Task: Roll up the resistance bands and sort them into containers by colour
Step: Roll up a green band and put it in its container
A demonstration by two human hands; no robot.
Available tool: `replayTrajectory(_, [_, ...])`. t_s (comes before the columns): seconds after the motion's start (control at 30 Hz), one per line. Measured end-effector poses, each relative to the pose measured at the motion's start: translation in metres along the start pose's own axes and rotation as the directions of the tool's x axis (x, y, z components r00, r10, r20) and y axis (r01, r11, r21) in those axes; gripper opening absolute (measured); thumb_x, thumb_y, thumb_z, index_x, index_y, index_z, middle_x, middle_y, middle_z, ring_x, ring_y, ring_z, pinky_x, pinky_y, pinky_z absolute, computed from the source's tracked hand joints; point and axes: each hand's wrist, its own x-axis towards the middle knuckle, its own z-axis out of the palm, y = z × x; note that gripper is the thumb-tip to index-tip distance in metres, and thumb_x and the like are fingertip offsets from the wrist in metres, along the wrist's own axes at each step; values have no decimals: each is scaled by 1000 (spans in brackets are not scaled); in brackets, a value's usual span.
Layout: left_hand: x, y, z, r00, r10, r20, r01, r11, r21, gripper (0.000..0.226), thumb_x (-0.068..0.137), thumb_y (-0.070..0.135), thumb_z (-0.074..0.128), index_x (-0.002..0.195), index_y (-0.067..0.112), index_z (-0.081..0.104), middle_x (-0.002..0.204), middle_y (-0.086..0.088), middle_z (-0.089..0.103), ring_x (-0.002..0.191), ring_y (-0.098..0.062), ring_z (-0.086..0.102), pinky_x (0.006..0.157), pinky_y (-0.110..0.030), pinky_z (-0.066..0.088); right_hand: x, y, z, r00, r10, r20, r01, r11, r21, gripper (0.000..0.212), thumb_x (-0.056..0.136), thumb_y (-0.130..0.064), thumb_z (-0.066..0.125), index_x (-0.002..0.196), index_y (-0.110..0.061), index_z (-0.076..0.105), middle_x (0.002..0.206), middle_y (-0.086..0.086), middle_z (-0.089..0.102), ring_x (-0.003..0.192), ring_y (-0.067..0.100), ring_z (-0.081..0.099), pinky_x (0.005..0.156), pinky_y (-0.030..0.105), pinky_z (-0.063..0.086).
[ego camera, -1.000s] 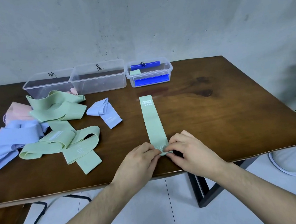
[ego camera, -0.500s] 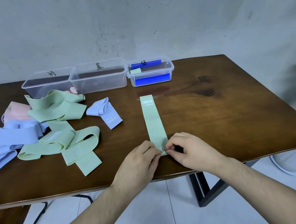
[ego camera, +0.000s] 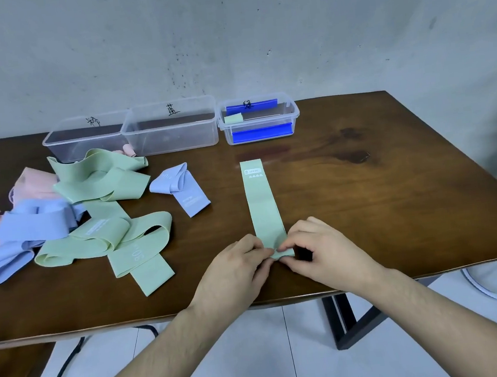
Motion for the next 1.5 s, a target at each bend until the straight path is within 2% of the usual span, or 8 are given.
replayTrajectory(0.2, [1, -3, -1, 999, -8, 54, 9, 1000, -6, 23, 92, 24, 69, 113, 17, 73, 101, 6, 56, 73, -6, 56, 74, -12, 47, 0, 6, 1, 999, -44, 14, 44, 999, -24, 24, 91, -33, 72, 115, -29, 73, 106, -21, 60, 96, 4, 49, 85, 15, 45])
replayTrajectory(0.33, [2, -2, -1, 1000, -1, 17, 2, 999, -45, 21, 87, 18, 75, 108, 16, 72, 99, 5, 62, 75, -5, 52, 79, 0, 34, -2, 5, 1, 998, -60, -3, 60, 998, -24, 23, 93, -32, 70, 115, -27, 73, 105, -19, 61, 95, 2, 48, 85, 18, 46])
replayTrajectory(0.6, [-3, 0, 0, 999, 50, 16, -49, 998, -47, 14, 90, 24, 71, 102, 18, 74, 96, 8, 61, 72, -6, 55, 70, -13, 48, -9, 6, 0, 993, -119, -10, 119, 991, -56, 21, 90, -33, 72, 110, -27, 74, 101, -23, 55, 93, 1, 45, 83, 18, 46])
replayTrajectory(0.77, [-1, 1, -1, 999, 16, 31, -14, 998, -58, 15, 92, 24, 68, 104, 17, 74, 99, 9, 58, 70, 2, 44, 71, -8, 42, -9, 6, 2, 988, -151, -11, 150, 984, -95, 25, 91, -33, 72, 114, -24, 74, 101, -17, 54, 91, 3, 44, 82, 19, 46])
replayTrajectory(0.93, [2, 1, -2, 999, -5, 50, 9, 996, -83, 16, 95, 24, 66, 108, 18, 73, 100, 10, 59, 71, 1, 47, 71, -6, 42, -6, 6, 0, 996, -91, 5, 91, 994, -53, 25, 95, -35, 68, 119, -27, 71, 104, -17, 61, 93, 1, 48, 84, 21, 49])
replayTrajectory(1.17, [2, 2, -2, 1000, 19, -2, -19, 997, -71, 11, 94, 20, 66, 103, 17, 72, 100, 7, 60, 73, -6, 58, 67, -17, 50, 3, 5, -7, 999, -20, 48, 19, 1000, 16, 11, 94, -36, 67, 102, -31, 72, 96, -19, 64, 95, 6, 53, 83, 27, 50])
replayTrajectory(1.27, [4, 1, -1, 1000, -8, 9, 9, 997, -77, 14, 93, 22, 67, 104, 17, 75, 100, 8, 60, 74, -6, 59, 69, -13, 48, 3, 7, -5, 999, -28, 18, 28, 1000, 5, 10, 93, -35, 69, 100, -30, 73, 94, -21, 62, 93, 5, 50, 82, 26, 49])
replayTrajectory(1.5, [10, -4, -1, 997, -62, 49, 65, 995, -75, 17, 95, 22, 64, 107, 18, 76, 100, 9, 63, 83, -7, 62, 75, -12, 48, 2, 5, -6, 998, -56, 2, 56, 996, -67, 27, 91, -39, 70, 116, -30, 71, 105, -20, 59, 95, 3, 46, 83, 19, 46])
